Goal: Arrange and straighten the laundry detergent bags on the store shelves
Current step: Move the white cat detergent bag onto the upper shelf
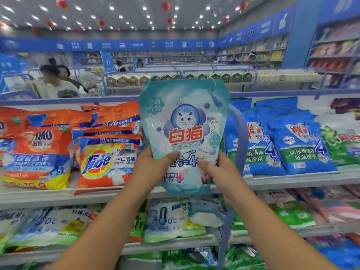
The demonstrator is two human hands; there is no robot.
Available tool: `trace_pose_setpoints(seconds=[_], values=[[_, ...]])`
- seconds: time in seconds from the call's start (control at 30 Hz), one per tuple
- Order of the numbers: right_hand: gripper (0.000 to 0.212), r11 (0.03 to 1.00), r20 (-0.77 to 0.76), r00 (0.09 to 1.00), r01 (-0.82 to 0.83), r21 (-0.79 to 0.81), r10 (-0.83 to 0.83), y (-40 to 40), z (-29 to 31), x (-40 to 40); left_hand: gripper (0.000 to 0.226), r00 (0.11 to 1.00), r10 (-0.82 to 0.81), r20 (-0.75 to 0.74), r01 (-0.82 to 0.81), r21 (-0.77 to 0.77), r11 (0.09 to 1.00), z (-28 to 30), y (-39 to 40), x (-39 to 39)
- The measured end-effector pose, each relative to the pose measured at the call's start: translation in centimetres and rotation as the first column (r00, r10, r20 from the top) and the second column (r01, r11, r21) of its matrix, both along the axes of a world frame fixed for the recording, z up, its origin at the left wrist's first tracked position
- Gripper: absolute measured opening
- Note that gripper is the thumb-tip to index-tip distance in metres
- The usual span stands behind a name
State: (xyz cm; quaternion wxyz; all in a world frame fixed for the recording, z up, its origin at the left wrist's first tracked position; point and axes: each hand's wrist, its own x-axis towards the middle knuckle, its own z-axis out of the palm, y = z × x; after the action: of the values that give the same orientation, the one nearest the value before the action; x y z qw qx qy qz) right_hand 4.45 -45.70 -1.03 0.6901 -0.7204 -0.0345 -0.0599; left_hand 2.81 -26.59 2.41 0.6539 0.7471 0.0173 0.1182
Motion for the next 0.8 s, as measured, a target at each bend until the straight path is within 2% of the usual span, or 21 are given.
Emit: trace_pose_setpoints(seconds=[0.1,0.17,0.27,0.4,0.53,0.67,0.8], values=[[0.033,0.999,0.012,0.999,0.032,-0.022,-0.032,1.3,0.3,4.1,0.032,0.999,-0.041,-0.026,0.038,-0.106,0.994,0.0,0.8,4.5],[0.042,0.997,-0.02,0.999,0.041,-0.063,-0.042,2.0,0.2,6.4,0.041,0.996,-0.065,-0.06,0.054,-0.167,0.984,-0.8,1.2,7.2],[0.07,0.986,-0.072,0.996,0.041,-0.159,-0.053,2.9,-0.9,8.9,0.05,0.99,-0.092,-0.11,0.068,-0.209,0.976,-2.7,1.6,10.4],[0.063,0.977,-0.06,0.993,0.092,-0.194,-0.105,3.5,-2.4,11.6,0.04,0.991,-0.067,-0.112,0.031,-0.295,0.955,-4.5,1.9,13.6],[0.059,0.971,-0.011,0.988,0.147,-0.187,-0.152,4.1,-1.7,13.1,0.045,0.998,-0.045,-0.048,0.029,-0.284,0.958,-4.6,2.3,15.7],[0.059,0.975,-0.019,0.991,0.128,-0.184,-0.133,3.9,-2.1,12.9,0.057,0.997,-0.07,-0.04,0.06,-0.208,0.976,-5.3,2.8,16.2],[0.046,0.974,-0.077,0.99,0.102,-0.204,-0.12,3.8,-3.2,11.3,0.055,0.975,-0.152,-0.161,0.133,-0.123,0.983,-5.9,3.1,15.8]])
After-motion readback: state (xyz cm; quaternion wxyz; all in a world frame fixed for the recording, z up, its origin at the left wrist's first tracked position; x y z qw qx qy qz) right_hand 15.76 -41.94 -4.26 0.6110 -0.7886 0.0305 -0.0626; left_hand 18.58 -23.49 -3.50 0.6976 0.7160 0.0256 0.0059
